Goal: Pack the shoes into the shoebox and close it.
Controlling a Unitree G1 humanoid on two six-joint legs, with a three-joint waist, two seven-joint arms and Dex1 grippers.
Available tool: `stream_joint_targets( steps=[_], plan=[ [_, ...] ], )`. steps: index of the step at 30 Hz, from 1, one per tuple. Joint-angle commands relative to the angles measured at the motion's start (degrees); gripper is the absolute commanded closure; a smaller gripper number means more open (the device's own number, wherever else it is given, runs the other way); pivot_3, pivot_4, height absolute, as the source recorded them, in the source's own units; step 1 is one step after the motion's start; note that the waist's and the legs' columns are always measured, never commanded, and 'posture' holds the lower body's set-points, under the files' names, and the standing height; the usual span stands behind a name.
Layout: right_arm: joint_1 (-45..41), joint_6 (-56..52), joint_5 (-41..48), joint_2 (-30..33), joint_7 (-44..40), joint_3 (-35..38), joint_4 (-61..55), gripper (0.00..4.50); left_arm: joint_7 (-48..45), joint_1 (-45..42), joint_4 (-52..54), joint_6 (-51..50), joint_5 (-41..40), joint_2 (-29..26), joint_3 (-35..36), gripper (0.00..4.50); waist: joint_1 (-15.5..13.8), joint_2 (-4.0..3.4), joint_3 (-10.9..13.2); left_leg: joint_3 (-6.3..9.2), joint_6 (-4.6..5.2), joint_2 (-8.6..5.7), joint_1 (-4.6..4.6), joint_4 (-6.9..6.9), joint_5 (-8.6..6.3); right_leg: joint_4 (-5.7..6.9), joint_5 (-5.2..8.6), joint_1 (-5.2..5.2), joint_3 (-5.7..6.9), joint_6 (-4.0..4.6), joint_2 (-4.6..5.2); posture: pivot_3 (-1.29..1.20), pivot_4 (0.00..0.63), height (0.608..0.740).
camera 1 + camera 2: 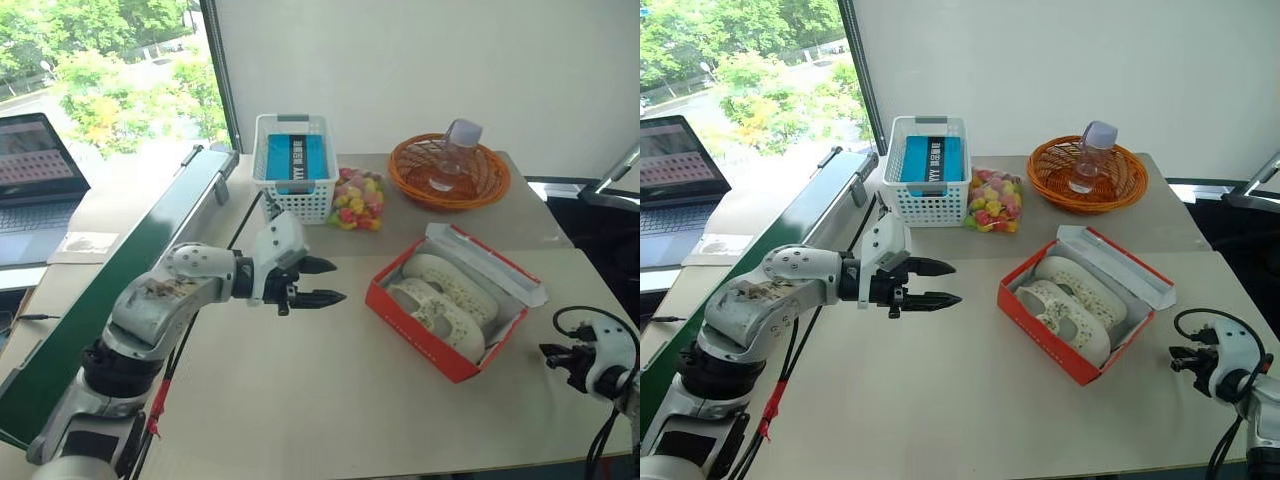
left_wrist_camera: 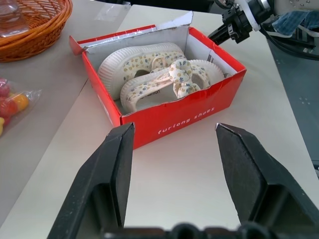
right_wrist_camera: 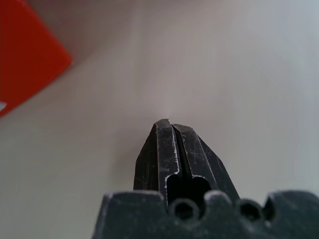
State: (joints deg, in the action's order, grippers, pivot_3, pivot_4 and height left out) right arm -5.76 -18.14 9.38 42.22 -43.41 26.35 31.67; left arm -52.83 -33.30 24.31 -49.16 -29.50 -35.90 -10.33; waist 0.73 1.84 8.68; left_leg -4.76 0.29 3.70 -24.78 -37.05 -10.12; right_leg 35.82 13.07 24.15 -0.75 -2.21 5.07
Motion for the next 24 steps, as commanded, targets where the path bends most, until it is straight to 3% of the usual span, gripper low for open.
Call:
stream_joint_targets(
  steps=[1,3,15,24],
  plan=[
    [-2.86,6.78,0.18,0.5,2.03,-0.08,4.22,4.4,1.38,-0.43,3.22,-1.43,-1.5,-0.7,1.97,1.74,0.01,0.0,0.0,0.0,0.0,0.0,0.0,0.0,0.0,0.0,-0.01,0.0,0.0,-0.01,0.0,0.0,0.15,0.74],
    [-4.28,9.59,0.35,-0.02,2.98,-0.67,6.52,4.4,2.1,-0.28,3.94,-2.22,-1.97,-0.68,2.23,1.74,0.04,0.0,0.0,-0.03,0.0,-0.01,0.04,0.01,0.0,0.01,-0.19,-0.02,-0.03,-0.32,0.0,0.0,0.15,0.74],
    [-16.47,21.0,1.28,-4.45,3.4,-5.22,18.38,4.4,4.4,-0.4,6.17,-4.87,-3.94,-1.49,2.62,1.74,0.36,0.01,0.01,-0.08,0.0,0.0,0.12,0.02,0.0,0.03,-0.25,-0.06,-0.1,-0.4,-0.01,0.0,0.15,0.74],
    [-19.18,21.19,9.11,-6.11,0.21,-0.56,19.35,4.4,4.94,-1.0,7.27,-6.34,-5.62,-3.3,3.14,1.74,0.31,0.01,0.01,-0.09,0.0,0.0,0.12,0.03,0.0,0.03,-0.33,-0.06,-0.11,-0.29,-0.02,0.0,0.15,0.74]
  ],
)
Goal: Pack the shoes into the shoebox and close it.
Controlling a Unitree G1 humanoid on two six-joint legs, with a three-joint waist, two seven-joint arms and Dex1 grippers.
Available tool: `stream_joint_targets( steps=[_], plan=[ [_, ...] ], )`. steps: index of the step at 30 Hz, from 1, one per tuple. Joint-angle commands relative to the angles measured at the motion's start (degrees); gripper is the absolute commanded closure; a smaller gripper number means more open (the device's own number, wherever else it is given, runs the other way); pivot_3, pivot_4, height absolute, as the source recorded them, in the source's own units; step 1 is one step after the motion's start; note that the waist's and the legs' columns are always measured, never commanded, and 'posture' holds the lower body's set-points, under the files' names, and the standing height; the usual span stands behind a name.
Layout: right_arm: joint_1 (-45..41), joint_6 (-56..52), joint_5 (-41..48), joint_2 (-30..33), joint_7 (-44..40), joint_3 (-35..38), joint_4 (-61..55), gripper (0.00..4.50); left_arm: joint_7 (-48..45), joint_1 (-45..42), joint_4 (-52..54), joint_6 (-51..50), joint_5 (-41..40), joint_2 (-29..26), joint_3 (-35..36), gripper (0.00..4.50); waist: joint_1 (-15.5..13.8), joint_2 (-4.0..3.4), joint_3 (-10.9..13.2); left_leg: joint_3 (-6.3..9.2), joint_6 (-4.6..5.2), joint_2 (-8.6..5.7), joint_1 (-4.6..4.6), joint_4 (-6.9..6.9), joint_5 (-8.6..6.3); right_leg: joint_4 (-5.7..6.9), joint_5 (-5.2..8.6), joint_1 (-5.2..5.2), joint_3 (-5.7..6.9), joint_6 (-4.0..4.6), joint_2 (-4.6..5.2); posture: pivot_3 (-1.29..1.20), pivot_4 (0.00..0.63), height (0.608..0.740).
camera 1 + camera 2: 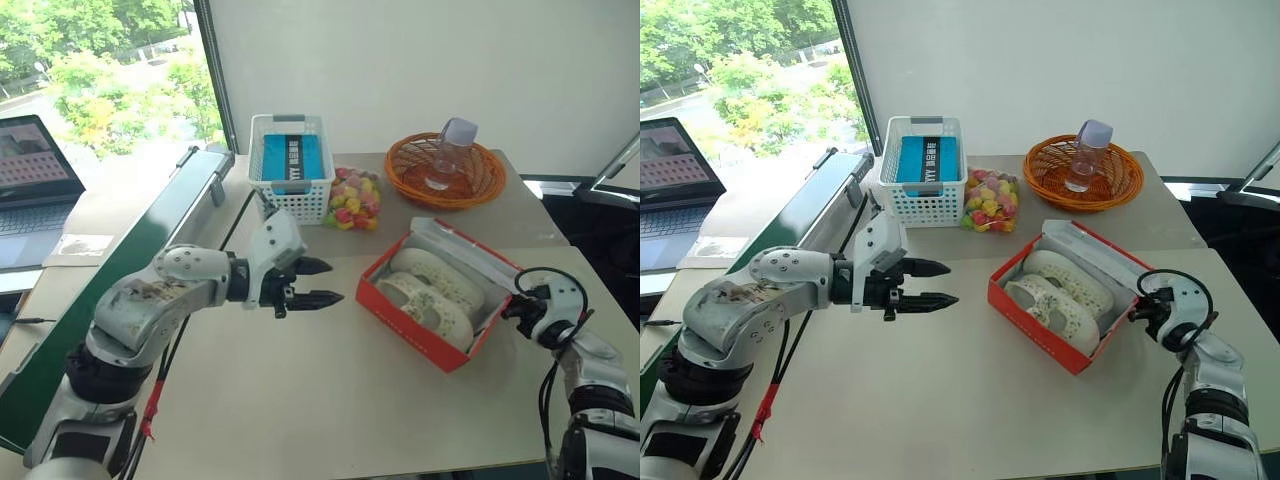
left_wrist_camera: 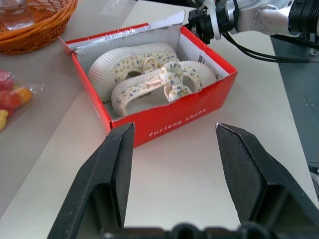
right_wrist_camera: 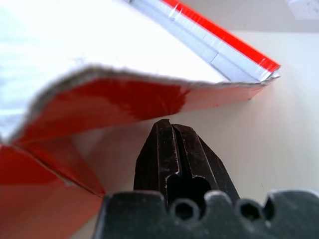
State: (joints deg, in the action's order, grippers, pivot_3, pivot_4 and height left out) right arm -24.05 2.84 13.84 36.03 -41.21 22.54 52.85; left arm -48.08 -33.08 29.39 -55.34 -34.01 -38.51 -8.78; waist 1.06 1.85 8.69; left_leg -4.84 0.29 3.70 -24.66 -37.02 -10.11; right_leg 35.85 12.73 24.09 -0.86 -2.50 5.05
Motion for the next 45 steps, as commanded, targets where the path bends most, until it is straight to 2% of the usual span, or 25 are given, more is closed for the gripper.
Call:
stream_joint_targets(
  steps=[1,5,8,16,23,36,40,45],
  plan=[
    [-0.67,-0.45,6.02,-0.07,-2.88,3.93,-2.84,4.4,0.22,-1.35,2.12,-0.18,-1.16,-0.78,1.53,1.74,-0.02,0.0,0.0,0.0,0.0,0.0,0.01,0.0,0.0,0.0,0.0,-0.01,0.0,-0.01,0.0,0.0,0.15,0.74],
    [0.67,-4.07,10.66,-0.7,-5.58,5.6,-7.96,4.4,0.24,-2.04,1.64,-0.15,-1.18,-0.76,1.16,1.74,0.02,0.0,0.0,-0.01,0.0,0.01,0.02,0.0,0.0,0.01,0.0,0.0,0.0,-0.01,-0.01,0.0,0.15,0.74],
    [3.54,-8.05,13.92,-1.45,-6.38,5.8,-16.45,4.4,-0.04,-2.78,0.85,0.22,-0.92,-0.56,0.65,1.74,-0.04,-0.02,0.01,0.0,0.0,0.01,0.0,0.01,0.0,0.02,-0.01,0.01,-0.01,0.0,-0.01,0.0,0.15,0.74],
    [10.69,-17.65,20.96,-3.37,-4.6,6.42,-36.01,4.4,-1.32,-4.16,-1.43,2.58,0.5,0.1,-0.96,1.74,-0.17,-0.03,0.01,-0.02,-0.01,0.02,0.02,0.01,0.0,0.07,-0.01,0.04,-0.02,0.01,-0.01,0.0,0.15,0.74],
    [15.86,-22.78,24.51,-5.05,-1.12,6.71,-46.64,4.4,-2.51,-4.72,-3.02,4.76,1.74,0.06,-1.94,1.74,-0.27,-0.03,0.01,-0.02,-0.01,0.02,0.01,0.02,0.0,0.07,-0.01,0.05,-0.01,0.01,-0.01,0.0,0.15,0.74],
    [21.43,-26.14,27.8,-10.46,5.19,6.19,-58.3,4.4,-4.15,-5.4,-5.76,8.57,4.29,0.63,-3.08,1.74,-0.27,-0.04,0.02,-0.04,0.0,0.03,-0.01,0.02,0.0,0.08,0.0,0.09,-0.03,0.02,0.0,0.0,0.15,0.74],
    [21.51,-27.68,28.78,-10.36,5.68,5.2,-61.55,4.4,-4.66,-5.44,-6.5,9.41,4.95,0.78,-3.24,1.74,-0.22,-0.04,0.02,-0.04,-0.01,0.04,-0.01,0.02,0.0,0.08,0.0,0.09,-0.03,0.02,0.0,0.0,0.15,0.74],
    [21.32,-33.61,32.62,-7.29,5.01,3.82,-68.8,4.4,-5.26,-5.81,-7.48,10.37,5.6,0.86,-3.26,1.74,-0.2,-0.04,0.02,-0.04,0.0,0.06,-0.02,0.03,0.0,0.08,0.0,0.12,-0.03,0.03,-0.02,0.0,0.15,0.74]
  ],
)
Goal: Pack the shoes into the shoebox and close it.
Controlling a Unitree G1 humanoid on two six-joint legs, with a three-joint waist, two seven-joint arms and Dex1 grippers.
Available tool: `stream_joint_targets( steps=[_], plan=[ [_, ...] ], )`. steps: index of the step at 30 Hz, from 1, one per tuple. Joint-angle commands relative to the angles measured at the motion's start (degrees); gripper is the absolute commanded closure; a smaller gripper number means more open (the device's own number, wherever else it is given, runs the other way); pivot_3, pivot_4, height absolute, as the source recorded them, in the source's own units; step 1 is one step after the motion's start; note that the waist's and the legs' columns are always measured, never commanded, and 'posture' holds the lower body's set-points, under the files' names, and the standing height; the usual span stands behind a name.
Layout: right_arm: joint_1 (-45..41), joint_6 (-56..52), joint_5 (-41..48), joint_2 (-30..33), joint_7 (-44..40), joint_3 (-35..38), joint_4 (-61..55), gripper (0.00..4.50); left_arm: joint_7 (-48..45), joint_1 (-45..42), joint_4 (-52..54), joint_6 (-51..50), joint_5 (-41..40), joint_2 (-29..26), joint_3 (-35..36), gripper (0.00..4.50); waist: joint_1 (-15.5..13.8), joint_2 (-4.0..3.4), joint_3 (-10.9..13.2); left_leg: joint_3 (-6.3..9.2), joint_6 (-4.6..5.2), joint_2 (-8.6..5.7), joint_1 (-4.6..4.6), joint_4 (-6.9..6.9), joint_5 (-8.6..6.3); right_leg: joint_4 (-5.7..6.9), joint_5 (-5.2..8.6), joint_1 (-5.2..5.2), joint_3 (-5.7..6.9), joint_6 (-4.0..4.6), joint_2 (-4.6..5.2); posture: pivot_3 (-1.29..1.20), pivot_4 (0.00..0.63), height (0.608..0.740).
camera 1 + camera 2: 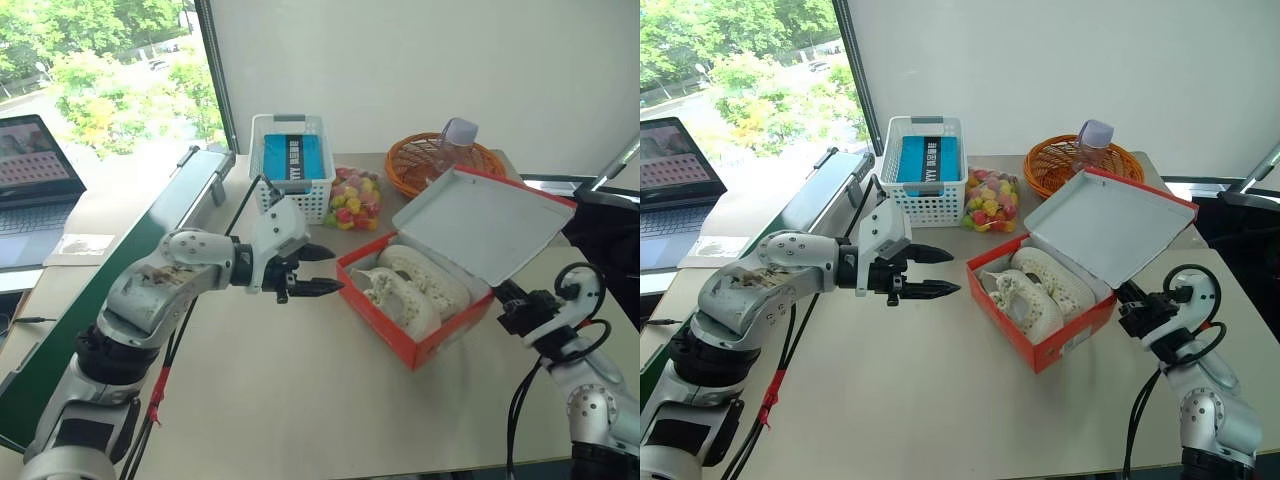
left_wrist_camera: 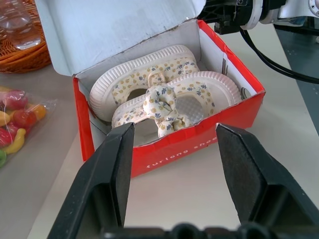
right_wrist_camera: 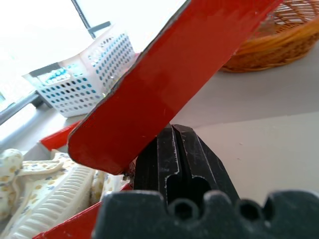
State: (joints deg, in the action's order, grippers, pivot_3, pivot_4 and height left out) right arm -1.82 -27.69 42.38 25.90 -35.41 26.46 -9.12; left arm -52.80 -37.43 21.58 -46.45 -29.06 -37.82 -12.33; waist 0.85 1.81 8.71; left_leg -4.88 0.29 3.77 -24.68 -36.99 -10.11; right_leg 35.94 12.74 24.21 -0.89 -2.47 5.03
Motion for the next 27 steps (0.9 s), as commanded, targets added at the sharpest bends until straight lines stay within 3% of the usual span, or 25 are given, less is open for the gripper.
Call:
stream_joint_targets(
  steps=[1,9,16,23,27],
  plan=[
    [-1.05,-4.42,4.94,4.0,-1.42,-0.54,-8.18,4.4,-0.68,-1.45,0.17,1.74,0.85,0.06,0.21,1.74,-0.05,0.0,0.0,0.0,0.0,0.0,0.0,0.0,0.0,0.01,0.0,0.0,-0.01,0.0,0.01,0.0,0.15,0.74],
    [-1.3,-11.82,10.78,10.97,-4.63,-2.16,-13.94,4.4,-1.28,-1.45,0.0,2.2,1.84,-0.04,0.3,1.74,-0.2,0.01,0.0,0.01,0.0,-0.01,-0.01,0.0,0.0,-0.01,0.01,-0.03,0.01,0.01,0.01,0.0,0.15,0.74],
    [-5.01,-14.9,12.14,10.75,-2.4,-6.44,-15.54,4.4,-1.23,-1.75,-0.71,2.54,2.86,-0.1,0.86,1.74,-0.18,0.02,0.01,0.03,0.0,0.0,-0.01,-0.01,0.0,-0.02,0.02,-0.02,0.02,0.0,0.0,0.0,0.15,0.74],
    [-13.87,-20.52,10.06,8.19,0.62,-16.98,-10.93,4.4,-0.77,-0.96,-0.49,2.72,3.0,-0.09,0.93,1.74,-0.12,0.04,0.02,0.02,0.0,0.0,-0.04,-0.01,0.0,-0.02,0.01,0.01,0.02,0.01,0.0,0.0,0.15,0.74],
    [-21.6,-21.81,1.34,8.47,-3.5,-30.4,-4.63,4.4,-0.04,-0.42,-0.5,2.52,3.41,-0.15,0.66,1.74,-0.12,0.04,0.03,0.01,0.0,0.0,-0.05,-0.01,0.0,-0.02,-0.04,0.03,0.02,0.08,-0.01,0.0,0.15,0.74]
  ],
)
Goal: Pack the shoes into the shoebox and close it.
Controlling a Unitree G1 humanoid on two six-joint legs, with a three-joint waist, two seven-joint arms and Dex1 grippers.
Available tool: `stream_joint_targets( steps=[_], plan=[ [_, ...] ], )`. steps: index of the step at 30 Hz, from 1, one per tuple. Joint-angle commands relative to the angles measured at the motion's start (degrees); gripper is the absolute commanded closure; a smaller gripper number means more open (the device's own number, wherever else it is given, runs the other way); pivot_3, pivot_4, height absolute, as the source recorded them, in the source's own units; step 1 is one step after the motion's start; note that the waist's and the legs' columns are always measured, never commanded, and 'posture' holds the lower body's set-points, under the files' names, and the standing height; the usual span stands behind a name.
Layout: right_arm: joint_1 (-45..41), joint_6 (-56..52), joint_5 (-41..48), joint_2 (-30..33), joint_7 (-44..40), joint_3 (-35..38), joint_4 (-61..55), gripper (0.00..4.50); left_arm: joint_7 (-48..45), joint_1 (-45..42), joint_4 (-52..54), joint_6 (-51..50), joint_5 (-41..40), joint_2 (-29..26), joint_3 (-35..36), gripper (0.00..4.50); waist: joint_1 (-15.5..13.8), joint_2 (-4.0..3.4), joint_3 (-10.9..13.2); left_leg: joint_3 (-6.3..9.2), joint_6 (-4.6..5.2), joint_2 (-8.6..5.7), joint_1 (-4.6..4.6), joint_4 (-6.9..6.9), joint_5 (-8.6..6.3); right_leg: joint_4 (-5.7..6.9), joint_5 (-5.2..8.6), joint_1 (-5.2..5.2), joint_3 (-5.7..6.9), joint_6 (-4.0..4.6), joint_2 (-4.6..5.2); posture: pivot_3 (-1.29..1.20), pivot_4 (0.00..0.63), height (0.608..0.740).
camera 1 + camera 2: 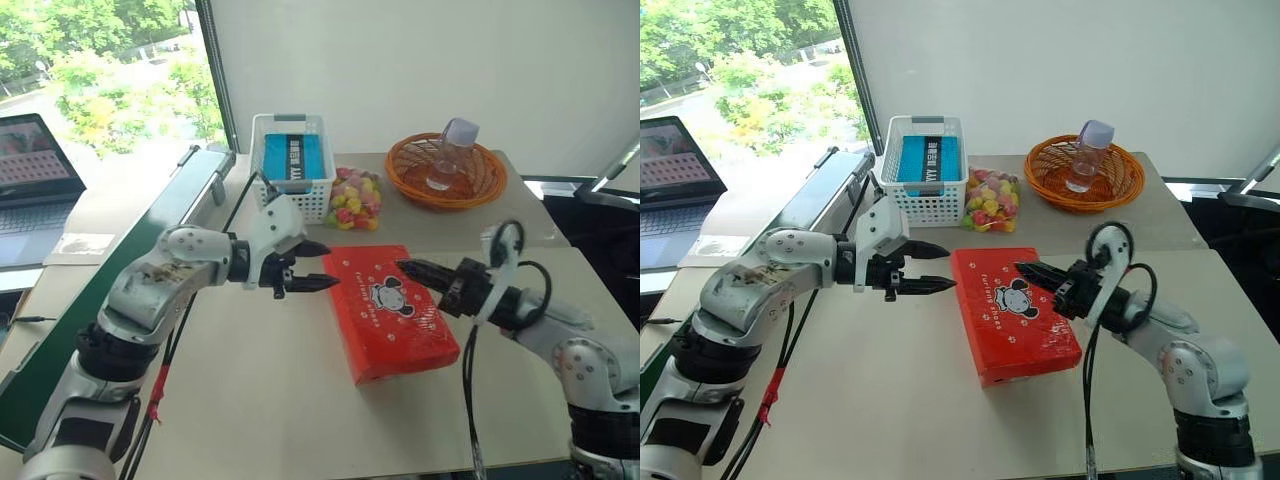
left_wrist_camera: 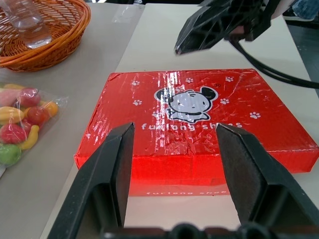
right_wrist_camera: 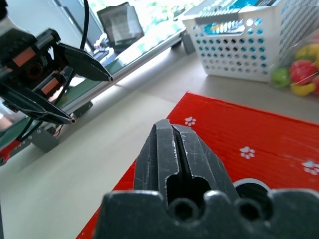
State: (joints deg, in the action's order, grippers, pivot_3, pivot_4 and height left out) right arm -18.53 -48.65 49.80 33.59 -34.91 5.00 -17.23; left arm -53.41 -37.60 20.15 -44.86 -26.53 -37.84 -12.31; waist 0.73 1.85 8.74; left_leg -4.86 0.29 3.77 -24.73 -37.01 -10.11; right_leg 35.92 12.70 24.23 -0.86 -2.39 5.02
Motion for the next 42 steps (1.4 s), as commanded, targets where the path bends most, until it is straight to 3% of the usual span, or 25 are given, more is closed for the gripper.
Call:
stream_joint_targets(
  steps=[1,9,13,18,20,23,26,29,35,39,42],
  plan=[
    [-6.86,-0.83,-8.77,1.16,-5.82,-12.76,5.74,4.4,0.83,-0.13,0.93,0.83,1.03,-0.13,0.57,1.74,0.03,0.0,0.0,0.0,0.0,0.0,0.0,0.0,0.0,0.0,0.0,0.0,0.01,0.01,0.0,0.0,0.15,0.74],
    [-10.83,8.45,-29.92,7.36,-19.48,-33.98,19.09,4.4,2.67,1.36,2.45,-0.34,1.56,-0.51,1.28,1.74,-0.42,0.04,-0.02,0.02,0.01,-0.03,-0.11,-0.03,0.0,-0.04,-0.04,0.01,0.05,0.06,0.0,0.0,0.15,0.74],
    [-11.05,13.72,-37.78,8.17,-20.77,-37.15,25.41,4.4,3.31,2.7,3.5,-0.54,1.66,-0.88,1.23,1.74,-0.64,0.46,-0.34,0.03,0.0,0.04,0.14,-0.02,-0.01,0.0,0.12,-0.16,0.08,-0.07,-0.04,0.0,0.15,0.74],
    [-11.21,11.04,-29.64,8.74,-23.52,-25.9,17.56,4.4,3.26,4.06,3.48,-0.68,0.81,-0.78,1.83,1.74,-1.56,0.66,-0.48,0.0,-0.13,0.02,0.71,-0.02,-0.08,-0.07,0.45,-0.81,0.15,0.27,0.1,0.0,0.15,0.74],
    [-10.7,11.04,-25.84,9.99,-25.15,-20.22,12.5,4.4,2.44,5.0,3.43,0.48,0.19,-0.6,2.26,1.74,-1.86,0.63,-0.44,0.01,-0.38,-0.03,0.61,-0.02,-0.24,-0.06,0.45,-0.73,0.19,0.27,0.17,0.0,0.15,0.74],
    [-9.12,7.86,-20.19,13.54,-26.63,-12.7,4.34,4.4,0.87,7.13,3.28,2.87,0.19,-1.01,2.46,1.74,-1.71,0.57,-0.39,-0.02,0.0,-0.03,-0.04,-0.02,-0.01,0.0,0.24,-0.05,0.14,0.58,0.15,0.0,0.15,0.74],
    [-7.15,5.45,-16.68,13.88,-23.67,-6.06,0.18,4.4,0.21,8.48,2.29,4.72,0.78,-1.12,2.61,1.74,-1.29,0.55,-0.35,0.04,0.01,0.04,-0.22,0.02,-0.01,0.06,0.03,0.14,0.14,0.31,0.01,0.0,0.15,0.74],
    [-2.63,7.47,-17.53,15.34,-22.24,-1.59,-3.21,3.74,-0.37,9.53,1.51,6.25,0.48,-0.91,3.3,1.74,-1.4,0.55,-0.34,0.12,-0.01,0.15,-0.2,0.06,-0.02,0.07,0.08,0.13,0.18,0.4,-0.13,0.0,0.15,0.74],
    [5.82,8.22,-13.86,17.27,-21.86,11.03,-7.84,1.57,-2.78,12.01,1.18,9.46,0.95,-4.06,5.59,1.74,-1.46,0.54,-0.25,0.06,-0.01,0.09,-0.21,-0.03,-0.02,0.03,0.14,0.1,0.09,0.26,-0.07,0.0,0.15,0.74],
    [13.08,10.17,-15.51,18.49,-21.96,17.52,-6.4,0.21,-1.46,13.73,1.31,8.19,-1.55,-3.13,8.92,1.74,-1.53,0.55,-0.25,0.08,-0.01,0.08,-0.17,-0.12,-0.01,0.03,0.35,0.02,0.11,0.44,-0.03,0.0,0.15,0.74],
    [18.55,18.32,-20.8,16.59,-19.79,21.9,-1.23,0.06,-0.8,17.51,1.6,8.02,-5.08,-1.59,12.88,1.74,-1.45,0.55,-0.25,0.06,0.0,0.06,-0.16,-0.11,-0.01,0.03,0.36,0.01,0.1,0.42,0.0,0.0,0.15,0.74]
  ],
)
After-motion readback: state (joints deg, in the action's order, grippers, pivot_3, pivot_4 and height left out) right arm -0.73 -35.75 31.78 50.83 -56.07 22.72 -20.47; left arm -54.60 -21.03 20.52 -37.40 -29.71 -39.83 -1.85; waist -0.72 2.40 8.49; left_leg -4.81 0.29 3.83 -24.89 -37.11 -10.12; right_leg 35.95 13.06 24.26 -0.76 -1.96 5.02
